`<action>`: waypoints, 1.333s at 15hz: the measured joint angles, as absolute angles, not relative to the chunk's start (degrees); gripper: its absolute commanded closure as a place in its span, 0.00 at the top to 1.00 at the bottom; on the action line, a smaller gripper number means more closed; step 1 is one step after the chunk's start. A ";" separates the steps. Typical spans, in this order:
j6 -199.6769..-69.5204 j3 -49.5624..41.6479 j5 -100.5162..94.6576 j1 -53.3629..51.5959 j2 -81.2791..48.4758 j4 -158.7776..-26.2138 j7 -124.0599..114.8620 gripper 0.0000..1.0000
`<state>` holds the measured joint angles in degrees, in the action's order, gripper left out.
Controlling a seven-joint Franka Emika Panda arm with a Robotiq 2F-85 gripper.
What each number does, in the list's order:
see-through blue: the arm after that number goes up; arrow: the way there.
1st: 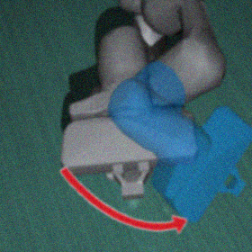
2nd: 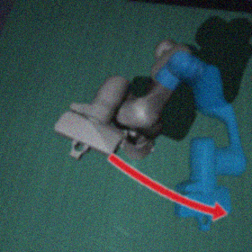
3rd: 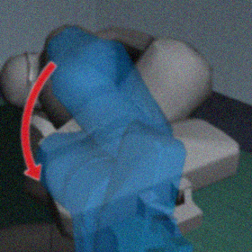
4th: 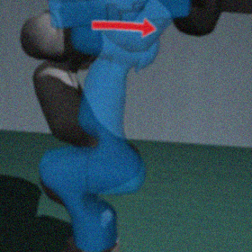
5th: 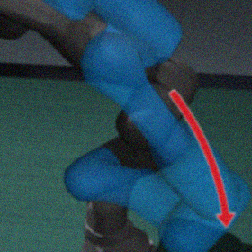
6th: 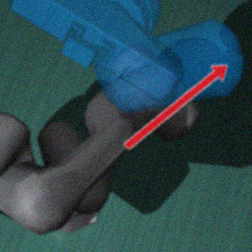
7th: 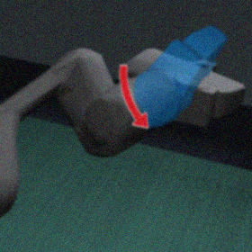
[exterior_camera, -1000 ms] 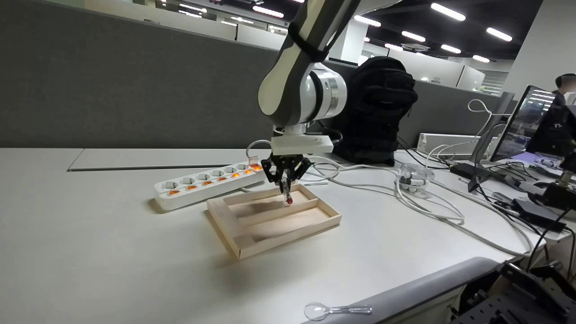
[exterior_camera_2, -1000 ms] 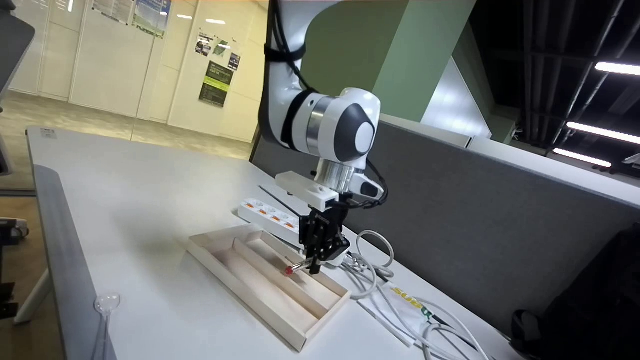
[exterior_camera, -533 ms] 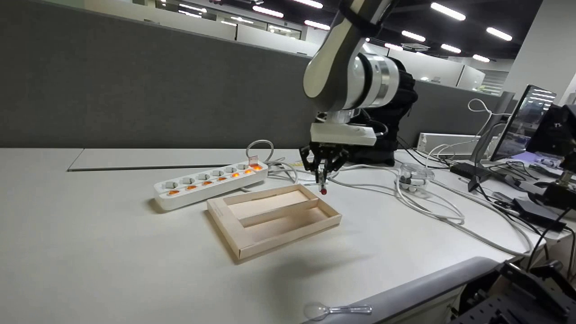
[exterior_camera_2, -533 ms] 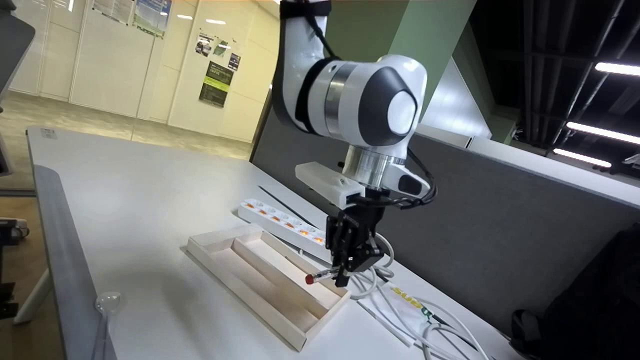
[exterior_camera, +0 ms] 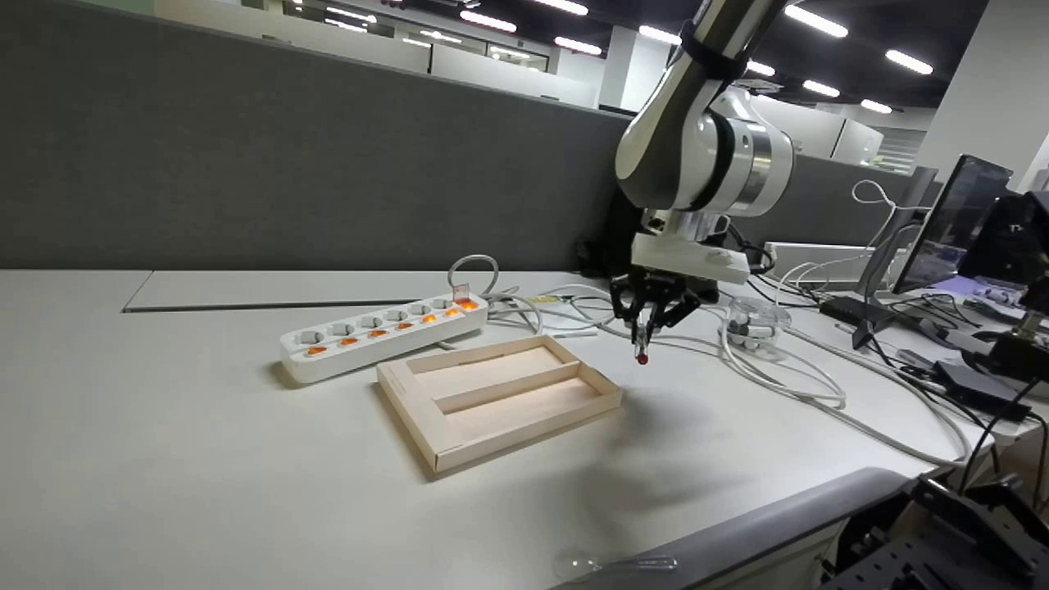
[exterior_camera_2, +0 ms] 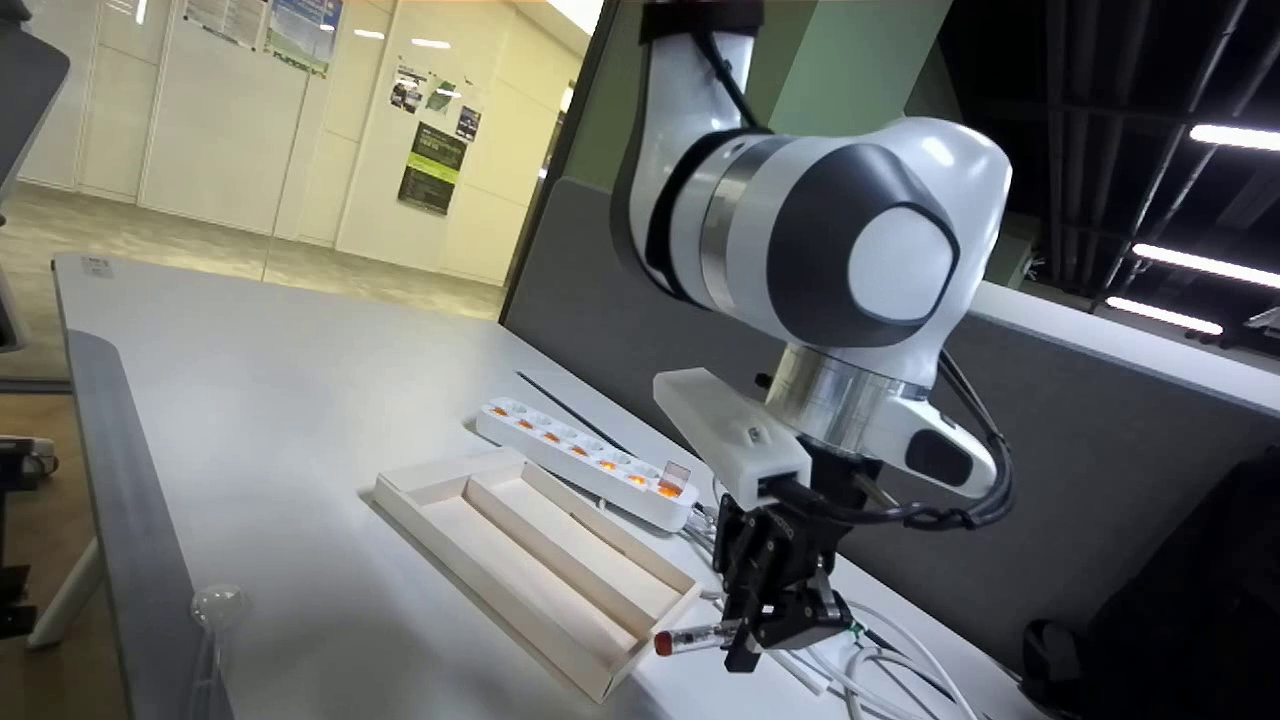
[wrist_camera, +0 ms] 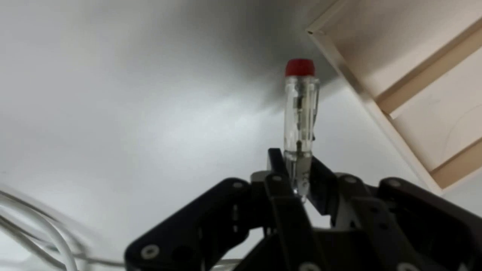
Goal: Remove the screwdriver from the tray and put it on the table
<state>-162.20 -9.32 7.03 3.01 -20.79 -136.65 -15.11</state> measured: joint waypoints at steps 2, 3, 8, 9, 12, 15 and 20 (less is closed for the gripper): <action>-162.36 -7.97 9.45 5.43 -21.82 -136.23 -12.66 0.07; -162.36 -7.32 10.46 6.39 -22.50 -135.85 -11.73 0.07; -161.90 -3.98 13.79 10.04 -27.61 -131.79 -8.23 0.53; -161.42 -3.44 14.14 10.61 -28.81 -130.53 -7.80 0.58; -159.46 -2.45 14.61 11.73 -32.07 -126.66 -7.05 0.76; -157.89 -2.05 14.61 11.88 -33.85 -123.99 -6.58 0.93; -156.29 -1.93 14.52 9.78 -33.34 -123.14 -6.66 1.00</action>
